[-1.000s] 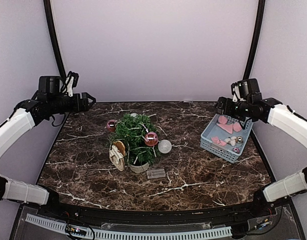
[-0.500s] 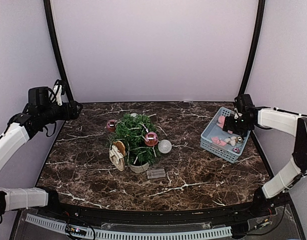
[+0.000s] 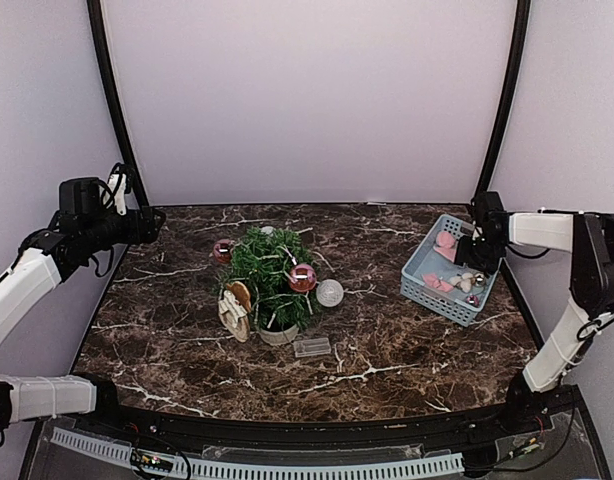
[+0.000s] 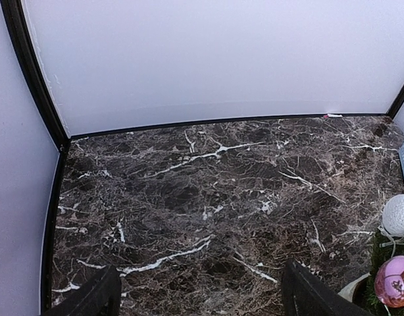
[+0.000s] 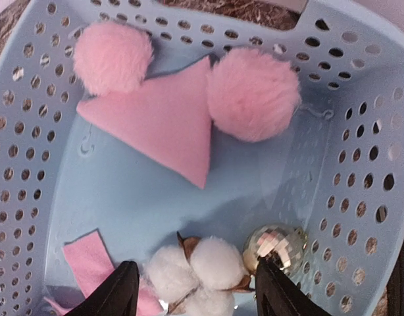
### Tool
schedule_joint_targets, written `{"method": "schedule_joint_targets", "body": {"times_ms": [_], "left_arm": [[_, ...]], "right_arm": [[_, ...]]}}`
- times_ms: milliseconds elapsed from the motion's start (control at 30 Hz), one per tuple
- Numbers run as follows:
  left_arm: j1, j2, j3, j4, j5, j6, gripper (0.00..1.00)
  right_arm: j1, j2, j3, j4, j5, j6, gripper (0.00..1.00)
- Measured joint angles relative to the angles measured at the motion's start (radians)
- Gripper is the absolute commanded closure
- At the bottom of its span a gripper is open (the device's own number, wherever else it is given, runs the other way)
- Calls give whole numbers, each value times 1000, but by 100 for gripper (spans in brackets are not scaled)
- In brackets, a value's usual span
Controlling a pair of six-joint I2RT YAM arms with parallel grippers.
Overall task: Decorate the small christmas tree
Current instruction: Adjust the ornament cotton in the bin.
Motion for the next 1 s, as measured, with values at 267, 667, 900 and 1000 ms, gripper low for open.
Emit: {"method": "schedule_joint_targets", "body": {"times_ms": [267, 667, 900, 1000], "left_arm": [[0, 0, -1, 5, 0, 3, 14], [0, 0, -8, 11, 1, 3, 14], [0, 0, -8, 11, 1, 3, 14], [0, -1, -8, 11, 1, 3, 14]], "right_arm": [[-35, 56, 114, -3, -15, -36, 43], [-34, -63, 11, -36, -19, 0, 43], [-34, 31, 10, -4, -49, 10, 46], [-34, 55, 5, 24, -93, 19, 46]]}}
